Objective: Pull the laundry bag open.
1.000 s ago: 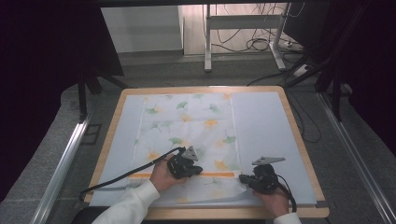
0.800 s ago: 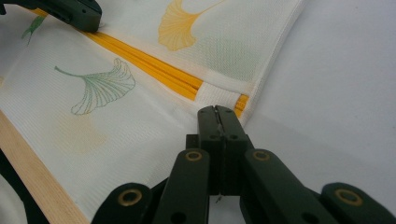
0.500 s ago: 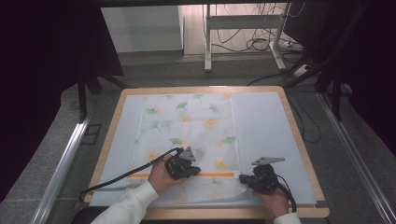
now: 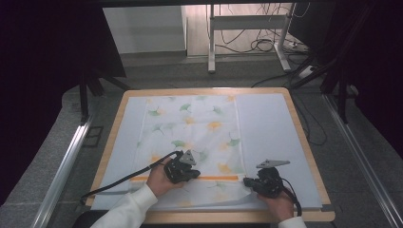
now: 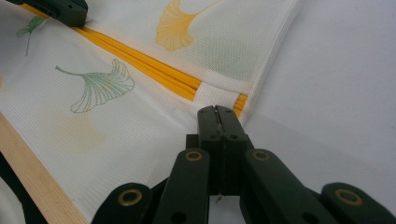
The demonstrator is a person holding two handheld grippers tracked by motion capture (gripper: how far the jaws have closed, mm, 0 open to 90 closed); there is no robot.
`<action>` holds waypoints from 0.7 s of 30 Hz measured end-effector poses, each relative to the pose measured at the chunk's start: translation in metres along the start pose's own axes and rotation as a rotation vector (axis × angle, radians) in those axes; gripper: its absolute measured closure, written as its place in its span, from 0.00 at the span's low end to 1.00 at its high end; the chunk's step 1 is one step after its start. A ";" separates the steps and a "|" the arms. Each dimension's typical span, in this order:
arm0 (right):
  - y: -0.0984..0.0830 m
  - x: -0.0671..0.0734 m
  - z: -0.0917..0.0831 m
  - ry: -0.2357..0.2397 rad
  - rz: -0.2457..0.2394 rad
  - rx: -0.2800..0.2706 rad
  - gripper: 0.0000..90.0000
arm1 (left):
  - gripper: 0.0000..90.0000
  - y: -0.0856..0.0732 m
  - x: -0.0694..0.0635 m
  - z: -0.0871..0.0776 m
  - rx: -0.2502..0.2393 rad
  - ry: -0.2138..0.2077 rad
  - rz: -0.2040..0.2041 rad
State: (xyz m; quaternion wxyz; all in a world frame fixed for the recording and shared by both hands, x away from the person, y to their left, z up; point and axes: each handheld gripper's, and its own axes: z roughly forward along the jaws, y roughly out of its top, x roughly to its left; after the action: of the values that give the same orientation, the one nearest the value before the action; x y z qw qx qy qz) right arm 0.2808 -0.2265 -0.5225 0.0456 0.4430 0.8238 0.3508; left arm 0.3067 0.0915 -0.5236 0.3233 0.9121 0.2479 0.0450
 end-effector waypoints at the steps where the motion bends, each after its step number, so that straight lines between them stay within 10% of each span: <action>1: 0.000 0.000 0.000 0.001 0.000 0.000 1.00 | 1.00 -0.001 0.000 -0.001 -0.001 0.000 -0.001; 21: 0.000 0.000 0.000 0.003 0.006 0.001 1.00 | 1.00 -0.028 0.016 -0.021 0.000 0.012 -0.064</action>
State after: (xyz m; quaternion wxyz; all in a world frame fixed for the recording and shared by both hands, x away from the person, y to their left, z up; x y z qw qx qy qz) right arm 0.2810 -0.2267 -0.5223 0.0430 0.4451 0.8226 0.3512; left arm 0.3041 0.1301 -0.5256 0.3233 0.9033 0.2789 0.0401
